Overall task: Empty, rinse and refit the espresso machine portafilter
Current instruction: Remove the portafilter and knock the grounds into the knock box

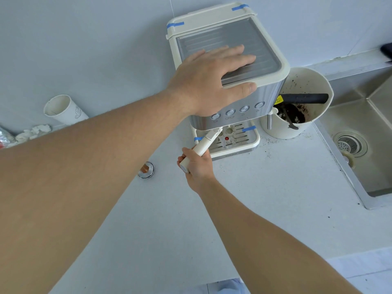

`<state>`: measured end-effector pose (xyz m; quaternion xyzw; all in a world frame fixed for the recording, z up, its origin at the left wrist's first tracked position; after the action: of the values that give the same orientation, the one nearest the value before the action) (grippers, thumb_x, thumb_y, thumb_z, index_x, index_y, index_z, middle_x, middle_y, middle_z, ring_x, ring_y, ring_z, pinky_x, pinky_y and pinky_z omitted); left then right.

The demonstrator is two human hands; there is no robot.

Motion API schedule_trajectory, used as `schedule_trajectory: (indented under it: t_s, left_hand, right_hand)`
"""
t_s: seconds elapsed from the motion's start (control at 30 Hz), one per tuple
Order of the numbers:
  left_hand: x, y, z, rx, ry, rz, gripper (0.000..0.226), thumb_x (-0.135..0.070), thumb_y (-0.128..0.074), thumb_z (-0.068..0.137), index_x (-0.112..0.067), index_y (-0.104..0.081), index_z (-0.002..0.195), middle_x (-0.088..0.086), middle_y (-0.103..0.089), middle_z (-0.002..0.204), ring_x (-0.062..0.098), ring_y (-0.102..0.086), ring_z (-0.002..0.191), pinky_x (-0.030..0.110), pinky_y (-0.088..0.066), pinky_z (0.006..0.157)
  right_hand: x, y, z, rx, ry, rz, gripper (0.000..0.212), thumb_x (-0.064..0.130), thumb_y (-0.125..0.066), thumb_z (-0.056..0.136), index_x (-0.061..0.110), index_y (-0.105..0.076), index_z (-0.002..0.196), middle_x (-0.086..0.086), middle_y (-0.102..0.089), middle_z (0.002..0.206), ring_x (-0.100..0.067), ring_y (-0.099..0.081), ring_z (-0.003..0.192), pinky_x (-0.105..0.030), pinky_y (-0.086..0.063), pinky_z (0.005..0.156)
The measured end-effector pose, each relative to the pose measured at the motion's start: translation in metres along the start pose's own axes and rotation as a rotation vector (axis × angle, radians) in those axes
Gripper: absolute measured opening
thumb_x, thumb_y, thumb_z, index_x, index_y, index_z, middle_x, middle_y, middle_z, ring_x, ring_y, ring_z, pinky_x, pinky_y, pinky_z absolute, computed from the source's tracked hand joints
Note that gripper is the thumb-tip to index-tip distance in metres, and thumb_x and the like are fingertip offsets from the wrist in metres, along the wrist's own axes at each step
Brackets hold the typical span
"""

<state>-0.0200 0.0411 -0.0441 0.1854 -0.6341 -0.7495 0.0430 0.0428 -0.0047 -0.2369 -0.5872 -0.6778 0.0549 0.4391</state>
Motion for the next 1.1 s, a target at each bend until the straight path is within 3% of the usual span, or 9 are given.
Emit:
schedule_trajectory:
  t_s: [0.23, 0.67, 1.0, 1.1]
  left_hand:
    - [0.002, -0.002, -0.002, -0.002, 0.004, -0.01, 0.06, -0.068, -0.04, 0.087, -0.046, -0.037, 0.143, -0.017, -0.029, 0.158, 0.005, -0.021, 0.146, 0.038, -0.011, 0.118]
    - [0.001, 0.0, -0.003, 0.0, -0.003, 0.013, 0.058, -0.064, -0.037, 0.09, -0.044, -0.037, 0.144, -0.014, -0.029, 0.158, 0.005, -0.022, 0.146, 0.035, -0.012, 0.116]
    - [-0.005, 0.003, -0.005, 0.059, 0.025, 0.028, 0.048, -0.05, -0.032, 0.099, -0.039, -0.034, 0.147, -0.01, -0.027, 0.16, 0.009, -0.021, 0.148, 0.044, -0.013, 0.12]
    - [-0.01, 0.005, -0.005, 0.087, 0.041, 0.047, 0.048, -0.048, -0.031, 0.1, -0.038, -0.032, 0.148, -0.01, -0.025, 0.161, 0.01, -0.019, 0.148, 0.045, -0.012, 0.119]
  right_hand:
    - [-0.004, 0.022, -0.023, 0.017, -0.066, -0.029, 0.021, -0.006, -0.06, 0.089, 0.01, -0.047, 0.088, -0.008, -0.052, 0.07, -0.018, -0.055, 0.055, -0.034, -0.057, 0.063]
    - [0.019, 0.083, -0.081, 0.11, -0.188, -0.155, 0.027, -0.012, -0.052, 0.086, 0.012, -0.041, 0.079, -0.007, -0.045, 0.064, -0.021, -0.045, 0.049, -0.028, -0.041, 0.045]
    - [0.065, 0.132, -0.119, 0.176, -0.277, -0.313, 0.026, -0.012, -0.049, 0.084, 0.012, -0.042, 0.077, -0.006, -0.045, 0.063, -0.02, -0.044, 0.048, -0.026, -0.035, 0.045]
    - [0.081, 0.143, -0.131, 0.2, -0.304, -0.32, 0.023, -0.007, -0.055, 0.074, 0.012, -0.043, 0.078, -0.005, -0.045, 0.062, -0.019, -0.043, 0.048, -0.027, -0.034, 0.046]
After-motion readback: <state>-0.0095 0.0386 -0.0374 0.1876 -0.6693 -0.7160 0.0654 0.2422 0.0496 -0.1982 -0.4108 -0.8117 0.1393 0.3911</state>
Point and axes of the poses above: each hand's wrist, its own z-axis towards the middle knuckle, its own y-axis out of the back of the hand, x = y × z, the point moved 1 cm from there along z, towards the middle knuckle
